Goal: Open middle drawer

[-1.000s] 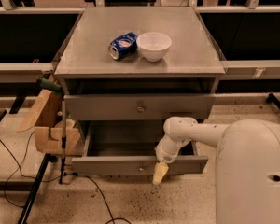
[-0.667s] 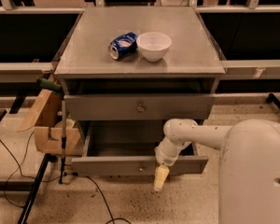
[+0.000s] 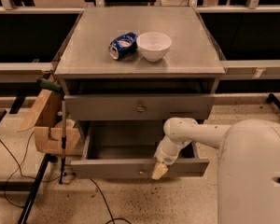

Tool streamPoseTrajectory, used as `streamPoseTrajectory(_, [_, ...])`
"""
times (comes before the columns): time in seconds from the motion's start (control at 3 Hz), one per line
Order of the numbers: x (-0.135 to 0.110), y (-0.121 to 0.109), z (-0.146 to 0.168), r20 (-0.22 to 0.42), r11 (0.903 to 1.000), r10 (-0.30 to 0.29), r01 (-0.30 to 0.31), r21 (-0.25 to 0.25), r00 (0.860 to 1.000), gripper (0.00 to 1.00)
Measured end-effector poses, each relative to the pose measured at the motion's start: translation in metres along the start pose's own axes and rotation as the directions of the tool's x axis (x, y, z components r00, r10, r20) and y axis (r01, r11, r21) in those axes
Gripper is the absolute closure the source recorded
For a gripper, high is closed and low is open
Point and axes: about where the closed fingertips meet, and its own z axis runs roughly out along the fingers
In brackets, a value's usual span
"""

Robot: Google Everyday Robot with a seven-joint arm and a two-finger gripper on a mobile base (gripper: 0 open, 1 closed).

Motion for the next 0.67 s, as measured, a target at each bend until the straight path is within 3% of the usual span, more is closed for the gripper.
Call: streamPoseTrajectory(0.67, [0.0008,0.0035,-0.0026,-0.002,1.0,0.003,-0.003,-0.005,1.0,0.94])
